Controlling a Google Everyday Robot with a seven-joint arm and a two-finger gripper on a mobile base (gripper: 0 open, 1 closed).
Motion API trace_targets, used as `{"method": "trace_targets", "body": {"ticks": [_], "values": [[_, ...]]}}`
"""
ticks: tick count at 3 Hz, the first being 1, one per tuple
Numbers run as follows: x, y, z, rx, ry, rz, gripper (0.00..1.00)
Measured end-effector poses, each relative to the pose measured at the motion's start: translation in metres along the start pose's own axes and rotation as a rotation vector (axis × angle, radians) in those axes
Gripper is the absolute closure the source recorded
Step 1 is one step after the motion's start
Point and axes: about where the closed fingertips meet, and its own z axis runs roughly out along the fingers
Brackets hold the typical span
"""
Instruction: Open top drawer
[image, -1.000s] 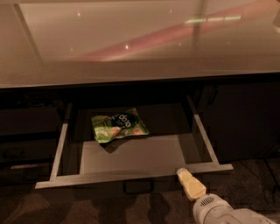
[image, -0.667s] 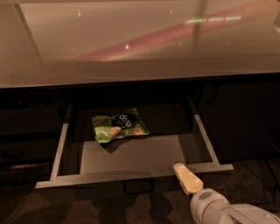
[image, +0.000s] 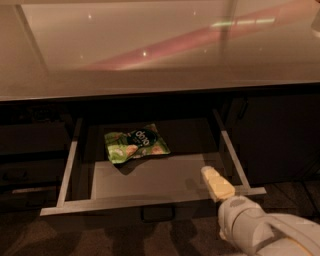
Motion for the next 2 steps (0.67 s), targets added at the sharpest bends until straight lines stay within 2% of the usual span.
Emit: {"method": "trace_targets", "body": {"ticks": [1, 2], "values": [[0.0016, -0.0043, -0.0008, 0.001, 0.003, 0.009, 0.00], [0.0016, -0.0043, -0.0008, 0.001, 0.003, 0.009, 0.19]]}}
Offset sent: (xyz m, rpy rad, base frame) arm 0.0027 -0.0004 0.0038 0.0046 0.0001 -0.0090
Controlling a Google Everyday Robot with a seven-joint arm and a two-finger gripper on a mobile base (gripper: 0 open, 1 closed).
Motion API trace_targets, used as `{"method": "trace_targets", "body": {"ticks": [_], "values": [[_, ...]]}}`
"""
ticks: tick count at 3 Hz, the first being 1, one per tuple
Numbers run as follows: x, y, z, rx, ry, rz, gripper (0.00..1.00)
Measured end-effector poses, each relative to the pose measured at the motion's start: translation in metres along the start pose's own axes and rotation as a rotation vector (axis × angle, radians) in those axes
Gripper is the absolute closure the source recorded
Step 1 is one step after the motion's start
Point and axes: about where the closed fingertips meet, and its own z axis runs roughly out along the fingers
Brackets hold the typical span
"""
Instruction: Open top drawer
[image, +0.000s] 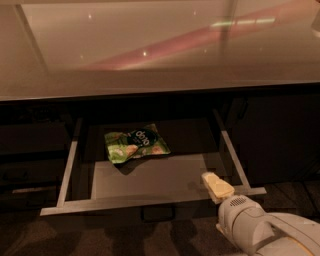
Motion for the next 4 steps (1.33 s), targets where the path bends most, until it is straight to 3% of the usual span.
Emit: {"method": "trace_targets", "body": {"ticks": [3, 4], "values": [[0.000, 0.000, 0.000, 0.000, 0.000, 0.000, 0.89], [-0.016, 0.000, 0.029, 0.025, -0.097, 0.044, 1.00]]}}
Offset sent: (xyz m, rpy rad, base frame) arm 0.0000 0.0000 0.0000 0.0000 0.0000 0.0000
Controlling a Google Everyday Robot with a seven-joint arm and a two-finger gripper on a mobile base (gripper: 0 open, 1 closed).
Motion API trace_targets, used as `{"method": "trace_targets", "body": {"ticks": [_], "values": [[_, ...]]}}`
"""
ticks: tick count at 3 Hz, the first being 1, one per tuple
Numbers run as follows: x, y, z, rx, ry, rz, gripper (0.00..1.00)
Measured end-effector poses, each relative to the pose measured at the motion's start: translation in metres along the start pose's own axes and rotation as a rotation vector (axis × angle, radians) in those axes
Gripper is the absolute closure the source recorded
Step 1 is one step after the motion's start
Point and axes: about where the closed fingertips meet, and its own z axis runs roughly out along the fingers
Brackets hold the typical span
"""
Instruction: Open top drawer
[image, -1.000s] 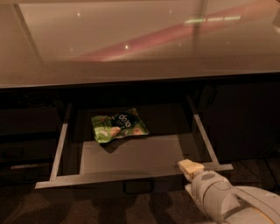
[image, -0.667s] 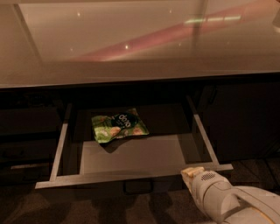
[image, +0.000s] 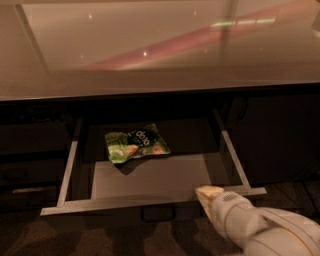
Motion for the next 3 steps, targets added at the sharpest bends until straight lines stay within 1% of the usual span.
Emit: {"method": "trace_targets", "body": {"ticks": [1, 2, 3], "values": [[-0.005, -0.005, 0.006, 0.015, -0.027, 0.011, 1.00], [-0.010, -0.049, 0.010, 0.131, -0.075, 0.010, 1.00], [-0.004, -0.088, 0.002, 0.211, -0.153, 0.043, 1.00]]}}
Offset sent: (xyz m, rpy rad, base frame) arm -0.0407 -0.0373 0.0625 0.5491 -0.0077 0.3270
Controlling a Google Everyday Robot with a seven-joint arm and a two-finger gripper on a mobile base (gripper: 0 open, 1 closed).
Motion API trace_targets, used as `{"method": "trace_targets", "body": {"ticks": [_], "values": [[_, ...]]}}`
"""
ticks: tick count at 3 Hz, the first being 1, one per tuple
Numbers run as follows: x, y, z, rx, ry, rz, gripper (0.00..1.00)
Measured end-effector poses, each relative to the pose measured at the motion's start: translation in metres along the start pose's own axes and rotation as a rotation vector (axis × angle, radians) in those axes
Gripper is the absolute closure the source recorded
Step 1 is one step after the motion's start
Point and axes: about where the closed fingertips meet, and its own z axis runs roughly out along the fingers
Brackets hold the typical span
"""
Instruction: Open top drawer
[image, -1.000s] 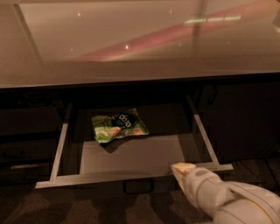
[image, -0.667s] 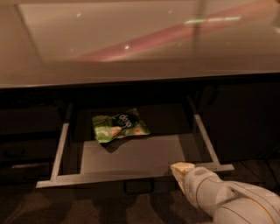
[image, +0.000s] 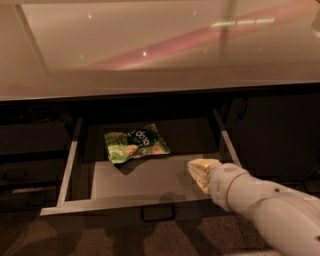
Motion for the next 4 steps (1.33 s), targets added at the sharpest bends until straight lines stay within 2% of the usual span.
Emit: {"method": "trace_targets", "body": {"ticks": [1, 3, 4], "values": [[0.0009, -0.0090, -0.0087, 0.024, -0.042, -0.001, 1.00], [-0.0028, -0.0093, -0.0083, 0.024, -0.029, -0.025, 1.00], [-0.0046, -0.0106, -0.0044, -0.037, -0.011, -0.028, 1.00]]}}
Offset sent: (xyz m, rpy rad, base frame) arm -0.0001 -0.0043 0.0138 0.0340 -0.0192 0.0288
